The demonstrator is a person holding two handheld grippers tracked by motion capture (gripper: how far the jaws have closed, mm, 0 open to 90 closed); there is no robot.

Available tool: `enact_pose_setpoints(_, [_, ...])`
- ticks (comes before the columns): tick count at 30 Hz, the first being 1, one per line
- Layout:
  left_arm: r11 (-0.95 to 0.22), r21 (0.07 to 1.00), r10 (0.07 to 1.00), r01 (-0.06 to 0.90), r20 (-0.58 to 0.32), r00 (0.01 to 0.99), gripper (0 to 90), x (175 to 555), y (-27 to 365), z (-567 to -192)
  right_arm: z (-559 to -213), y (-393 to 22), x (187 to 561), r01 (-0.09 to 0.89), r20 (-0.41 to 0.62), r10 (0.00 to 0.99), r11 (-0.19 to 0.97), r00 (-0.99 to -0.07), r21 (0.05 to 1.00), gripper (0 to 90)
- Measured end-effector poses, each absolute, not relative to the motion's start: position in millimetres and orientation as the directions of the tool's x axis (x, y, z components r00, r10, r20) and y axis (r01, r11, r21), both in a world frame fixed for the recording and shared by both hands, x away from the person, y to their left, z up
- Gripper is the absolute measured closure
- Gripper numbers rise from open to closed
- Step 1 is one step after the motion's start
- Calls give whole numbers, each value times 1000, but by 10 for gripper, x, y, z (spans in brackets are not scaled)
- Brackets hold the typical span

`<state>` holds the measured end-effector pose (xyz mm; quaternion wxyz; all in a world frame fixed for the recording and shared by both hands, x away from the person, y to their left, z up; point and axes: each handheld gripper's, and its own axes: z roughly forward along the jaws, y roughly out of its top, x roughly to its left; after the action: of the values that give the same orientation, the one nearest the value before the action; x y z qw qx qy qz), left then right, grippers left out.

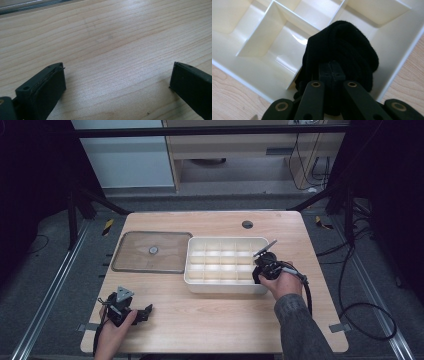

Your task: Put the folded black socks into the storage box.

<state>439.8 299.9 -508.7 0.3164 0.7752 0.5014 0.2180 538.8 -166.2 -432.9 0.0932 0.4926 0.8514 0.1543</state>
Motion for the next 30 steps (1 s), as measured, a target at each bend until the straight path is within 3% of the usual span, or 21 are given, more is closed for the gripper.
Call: enact_pose_setpoints(30, [-302, 710, 913, 636, 23, 408, 0, 4396, 2986, -5088, -4378, -1665, 5414, 826, 19, 875, 449, -484, 340, 900])
